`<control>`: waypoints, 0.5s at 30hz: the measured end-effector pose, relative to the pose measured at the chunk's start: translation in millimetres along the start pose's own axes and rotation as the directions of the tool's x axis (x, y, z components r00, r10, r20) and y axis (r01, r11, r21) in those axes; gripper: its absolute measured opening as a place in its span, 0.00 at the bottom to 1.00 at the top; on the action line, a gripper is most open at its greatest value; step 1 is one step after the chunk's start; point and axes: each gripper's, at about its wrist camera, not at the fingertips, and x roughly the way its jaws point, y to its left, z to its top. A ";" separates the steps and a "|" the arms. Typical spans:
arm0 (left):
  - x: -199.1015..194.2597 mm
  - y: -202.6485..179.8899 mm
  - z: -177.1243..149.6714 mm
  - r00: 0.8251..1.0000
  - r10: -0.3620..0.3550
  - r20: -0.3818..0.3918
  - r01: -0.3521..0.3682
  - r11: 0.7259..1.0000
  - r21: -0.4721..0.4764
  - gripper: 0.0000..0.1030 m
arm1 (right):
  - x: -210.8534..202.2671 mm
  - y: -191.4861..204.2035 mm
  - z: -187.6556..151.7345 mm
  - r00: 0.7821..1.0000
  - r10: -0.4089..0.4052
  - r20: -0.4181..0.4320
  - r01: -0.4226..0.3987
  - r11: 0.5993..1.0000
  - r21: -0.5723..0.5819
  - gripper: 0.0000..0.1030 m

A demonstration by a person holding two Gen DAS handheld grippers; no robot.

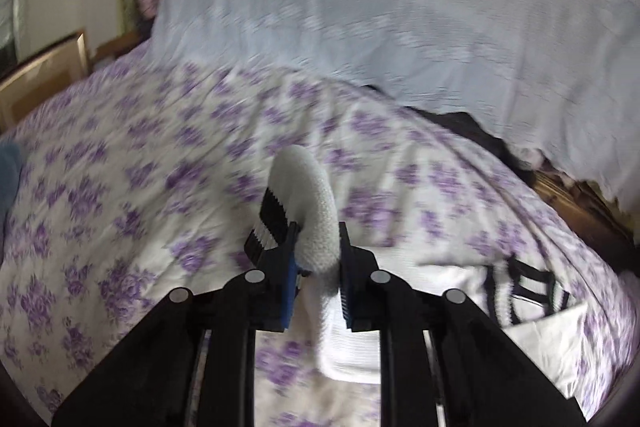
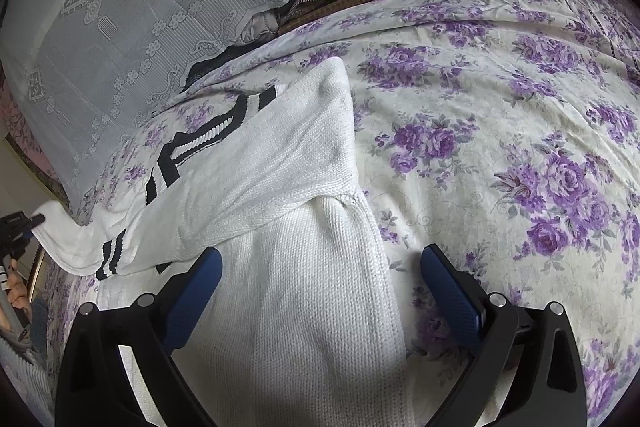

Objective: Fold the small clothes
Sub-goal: 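Grasp the striped sleeve cuff with the left gripper and lift it, then lay the striped cuff across the sweater body with the left gripper and release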

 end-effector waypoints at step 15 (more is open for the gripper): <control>-58.8 -128.2 -35.5 0.988 -0.147 0.051 0.132 0.963 0.235 0.16 | 0.4 -0.3 0.7 1.000 0.000 0.000 0.000 1.000 0.000 0.97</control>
